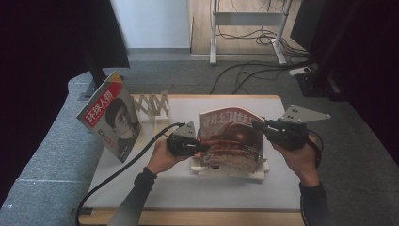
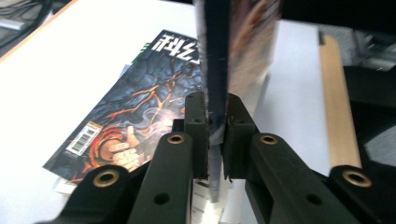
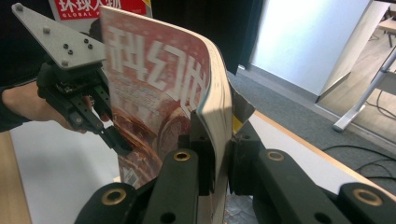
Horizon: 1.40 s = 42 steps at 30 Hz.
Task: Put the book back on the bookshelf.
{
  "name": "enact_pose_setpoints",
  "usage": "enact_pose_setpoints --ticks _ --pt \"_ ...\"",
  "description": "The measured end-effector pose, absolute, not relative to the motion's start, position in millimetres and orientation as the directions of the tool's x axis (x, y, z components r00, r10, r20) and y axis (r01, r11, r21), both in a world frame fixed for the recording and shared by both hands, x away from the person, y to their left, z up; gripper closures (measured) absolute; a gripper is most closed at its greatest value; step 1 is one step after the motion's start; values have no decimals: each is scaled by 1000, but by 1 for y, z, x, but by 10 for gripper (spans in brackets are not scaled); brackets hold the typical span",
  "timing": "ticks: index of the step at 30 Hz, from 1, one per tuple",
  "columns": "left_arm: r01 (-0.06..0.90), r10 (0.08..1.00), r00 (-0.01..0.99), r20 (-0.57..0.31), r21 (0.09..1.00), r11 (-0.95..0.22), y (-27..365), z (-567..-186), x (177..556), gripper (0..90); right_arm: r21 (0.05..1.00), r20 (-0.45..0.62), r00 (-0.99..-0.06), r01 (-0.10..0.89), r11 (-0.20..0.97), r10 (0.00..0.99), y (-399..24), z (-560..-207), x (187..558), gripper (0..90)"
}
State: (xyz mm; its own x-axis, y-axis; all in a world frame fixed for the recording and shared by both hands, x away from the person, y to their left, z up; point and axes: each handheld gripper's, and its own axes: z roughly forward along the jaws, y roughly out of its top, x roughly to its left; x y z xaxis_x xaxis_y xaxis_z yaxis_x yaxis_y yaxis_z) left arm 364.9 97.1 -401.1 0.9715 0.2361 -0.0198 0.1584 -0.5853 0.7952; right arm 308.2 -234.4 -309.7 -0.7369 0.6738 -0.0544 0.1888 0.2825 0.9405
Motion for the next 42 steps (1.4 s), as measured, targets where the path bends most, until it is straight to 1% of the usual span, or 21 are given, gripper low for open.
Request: enact_pose_setpoints --ticks 3,7,14,19,21,30,33,35,39,42 --pt "134 246 969 22 790 -598 101 -396 363 835 943 -52 -738 187 277 673 -235 -310 308 814" --pt "125 243 970 28 798 -590 108 -386 360 837 947 -52 -741 177 269 670 -231 -304 306 814" --pt "115 250 967 43 804 -583 119 -364 350 836 949 -94 -749 132 286 656 -221 -281 301 814" --pt "128 266 963 36 809 -574 123 -358 349 836 948 -103 -750 124 292 653 -215 -272 301 814" --pt "137 264 964 23 809 -571 124 -356 348 836 946 -107 -748 126 298 655 -213 -269 301 814" --pt "139 260 966 15 815 -563 124 -337 341 836 949 -108 -750 117 291 653 -215 -252 296 814" --pt "143 279 960 25 812 -566 121 -344 343 836 949 -109 -747 117 291 655 -216 -253 297 813" --pt "153 296 955 29 806 -571 116 -356 349 836 946 -109 -741 129 299 663 -216 -260 301 813" --pt "191 324 946 2 805 -562 108 -382 363 837 939 -84 -724 172 297 684 -219 -283 317 814" --pt "207 331 944 -6 790 -577 103 -401 372 836 932 -68 -715 203 300 696 -222 -302 329 814"
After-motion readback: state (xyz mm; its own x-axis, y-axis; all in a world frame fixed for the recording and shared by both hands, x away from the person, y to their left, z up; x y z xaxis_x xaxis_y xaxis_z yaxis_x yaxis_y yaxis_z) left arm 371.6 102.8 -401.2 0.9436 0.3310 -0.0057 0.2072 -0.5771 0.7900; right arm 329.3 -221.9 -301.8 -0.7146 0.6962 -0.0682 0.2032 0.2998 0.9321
